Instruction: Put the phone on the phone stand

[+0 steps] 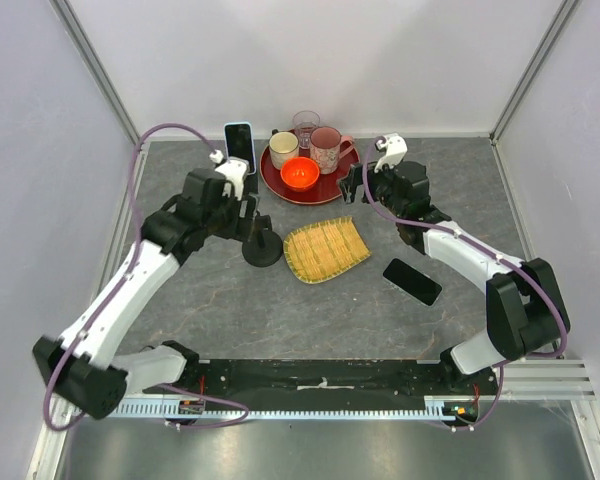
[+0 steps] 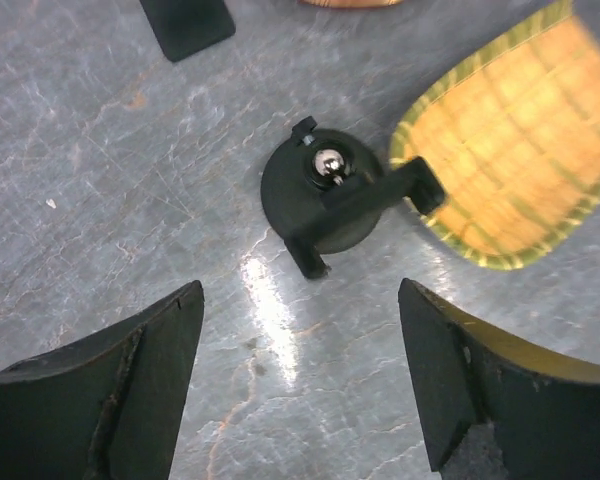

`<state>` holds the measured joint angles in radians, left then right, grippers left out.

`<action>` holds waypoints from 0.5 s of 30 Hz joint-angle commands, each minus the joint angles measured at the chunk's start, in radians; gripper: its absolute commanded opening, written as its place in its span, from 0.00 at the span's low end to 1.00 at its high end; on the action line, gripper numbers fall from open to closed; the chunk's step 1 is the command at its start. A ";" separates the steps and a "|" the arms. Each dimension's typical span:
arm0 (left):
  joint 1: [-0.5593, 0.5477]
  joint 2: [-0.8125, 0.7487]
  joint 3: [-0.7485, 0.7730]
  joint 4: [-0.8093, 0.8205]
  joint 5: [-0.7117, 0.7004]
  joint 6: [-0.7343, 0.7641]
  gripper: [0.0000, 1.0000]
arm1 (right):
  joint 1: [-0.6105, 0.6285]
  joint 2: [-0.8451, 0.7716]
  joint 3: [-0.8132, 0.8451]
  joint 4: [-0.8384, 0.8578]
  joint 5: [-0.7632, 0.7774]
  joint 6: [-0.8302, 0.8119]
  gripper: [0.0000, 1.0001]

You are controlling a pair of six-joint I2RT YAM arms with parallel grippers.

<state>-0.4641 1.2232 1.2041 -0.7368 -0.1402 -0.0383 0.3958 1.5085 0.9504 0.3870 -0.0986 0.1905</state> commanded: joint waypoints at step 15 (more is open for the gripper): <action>0.002 -0.275 -0.078 0.505 0.341 -0.261 0.91 | 0.170 -0.030 0.275 -1.203 0.566 -0.109 0.98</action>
<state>-0.4641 0.8524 1.0817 -0.3557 0.0917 -0.2607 0.5747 1.5524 1.2102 -0.5060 0.2527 0.1299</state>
